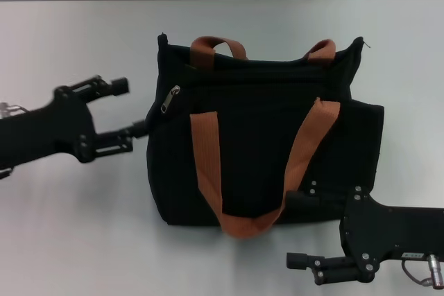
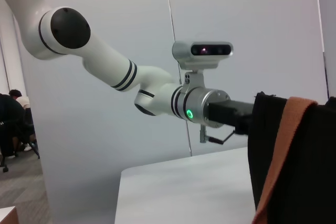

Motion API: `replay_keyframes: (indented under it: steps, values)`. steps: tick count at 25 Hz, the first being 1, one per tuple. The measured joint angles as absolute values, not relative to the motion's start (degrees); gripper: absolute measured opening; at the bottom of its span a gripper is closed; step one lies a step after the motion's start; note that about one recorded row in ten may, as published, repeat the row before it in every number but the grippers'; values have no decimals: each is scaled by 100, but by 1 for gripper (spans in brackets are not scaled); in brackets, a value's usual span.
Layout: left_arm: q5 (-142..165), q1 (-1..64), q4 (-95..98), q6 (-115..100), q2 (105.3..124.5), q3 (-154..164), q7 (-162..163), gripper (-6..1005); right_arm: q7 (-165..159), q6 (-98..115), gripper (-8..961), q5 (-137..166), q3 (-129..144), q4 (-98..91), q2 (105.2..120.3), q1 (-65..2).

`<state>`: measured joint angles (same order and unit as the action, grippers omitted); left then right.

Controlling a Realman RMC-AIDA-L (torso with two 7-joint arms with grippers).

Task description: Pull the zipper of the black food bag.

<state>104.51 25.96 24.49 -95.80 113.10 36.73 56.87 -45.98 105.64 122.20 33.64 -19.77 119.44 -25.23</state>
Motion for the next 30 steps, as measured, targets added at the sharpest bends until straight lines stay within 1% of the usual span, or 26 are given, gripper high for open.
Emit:
replay_keyframes:
  steps: [8, 10, 11, 17, 28, 30]
  values:
    - [10805, 2855, 2452, -9177, 11549, 3669, 5483, 835, -4607, 10560, 819, 12207, 3356, -1978, 11944, -2522]
    - [10805, 2855, 2452, -9177, 11549, 3669, 5483, 834, -4608, 10558, 819, 12204, 3357, -1977, 11944, -2522]
    - [10807, 2888, 2457, -9094, 11609, 3657, 5220, 834, -4609, 10557, 819, 12187, 3357, -1978, 11944, -2522]
    - [10647, 2849, 2470, -9060, 11634, 3594, 4846, 826, -4609, 10554, 819, 12137, 3358, -1940, 11944, -2522]
    - [10574, 2800, 2505, -9097, 11640, 3586, 4830, 575, -4605, 10554, 820, 12075, 3357, -1924, 11946, -2493]
    - [10551, 2801, 2514, -9090, 11645, 3586, 4829, 494, -4589, 10555, 820, 12075, 3357, -1924, 11950, -2486]
